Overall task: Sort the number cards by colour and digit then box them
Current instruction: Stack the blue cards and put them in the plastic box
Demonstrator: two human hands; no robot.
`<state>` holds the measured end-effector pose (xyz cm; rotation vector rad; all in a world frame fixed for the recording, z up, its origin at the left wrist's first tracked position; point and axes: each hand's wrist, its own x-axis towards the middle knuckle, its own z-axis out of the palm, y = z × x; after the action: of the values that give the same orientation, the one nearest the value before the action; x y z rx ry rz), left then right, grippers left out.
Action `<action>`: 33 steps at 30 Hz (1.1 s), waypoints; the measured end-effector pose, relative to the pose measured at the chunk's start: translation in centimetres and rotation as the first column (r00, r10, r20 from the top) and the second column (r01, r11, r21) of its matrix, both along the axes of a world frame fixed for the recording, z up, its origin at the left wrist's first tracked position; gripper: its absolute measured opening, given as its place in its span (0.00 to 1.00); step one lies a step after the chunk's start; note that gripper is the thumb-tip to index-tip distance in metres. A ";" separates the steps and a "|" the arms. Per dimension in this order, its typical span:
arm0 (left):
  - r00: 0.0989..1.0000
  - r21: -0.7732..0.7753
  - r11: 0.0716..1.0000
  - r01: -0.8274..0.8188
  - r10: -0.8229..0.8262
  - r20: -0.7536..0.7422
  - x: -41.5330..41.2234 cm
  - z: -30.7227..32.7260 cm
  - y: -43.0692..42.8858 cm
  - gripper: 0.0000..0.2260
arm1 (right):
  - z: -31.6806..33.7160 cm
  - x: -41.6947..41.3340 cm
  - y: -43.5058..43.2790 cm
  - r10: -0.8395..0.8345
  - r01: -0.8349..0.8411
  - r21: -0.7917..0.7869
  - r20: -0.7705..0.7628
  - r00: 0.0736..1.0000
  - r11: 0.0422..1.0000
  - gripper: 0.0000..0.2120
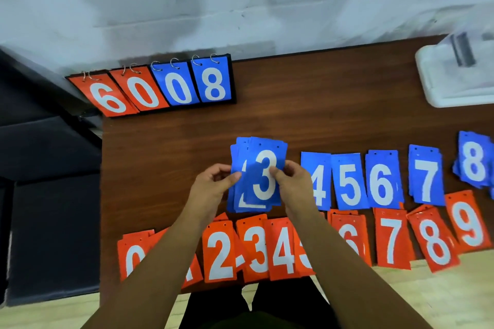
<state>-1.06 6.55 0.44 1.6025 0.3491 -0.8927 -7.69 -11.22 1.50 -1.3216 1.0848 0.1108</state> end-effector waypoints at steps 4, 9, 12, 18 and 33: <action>0.999 -0.081 0.997 -0.006 0.002 -0.051 -1.0 0.0 -2.8 0.14 | 0.0 -1.1 -0.2 0.090 -0.093 -0.124 -0.027 0.996 0.988 0.15; 0.999 -0.016 1.000 0.026 -0.025 0.028 -1.5 0.0 -4.8 0.07 | -0.4 -2.8 -1.9 0.195 -0.205 -0.255 -0.064 0.979 0.945 0.20; 0.991 -0.010 0.991 -0.135 0.135 -0.003 -1.2 -0.1 -5.1 0.07 | -1.3 -5.2 -3.7 0.247 -0.291 -0.538 -0.154 0.957 0.791 0.18; 0.954 0.019 0.954 -0.299 0.300 -0.015 -0.7 -0.4 -5.6 0.09 | -4.2 -7.5 -6.2 0.494 -0.671 -0.521 -0.455 0.741 0.527 0.23; 0.899 0.080 0.895 -0.438 0.439 0.016 -3.5 -0.4 -5.8 0.12 | -5.6 -3.6 -7.9 0.317 -0.771 -0.518 -0.710 0.629 0.371 0.33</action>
<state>-4.55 0.73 0.03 1.5103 0.7261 -0.5361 -11.32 -19.13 -4.15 -2.6354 1.0675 0.5947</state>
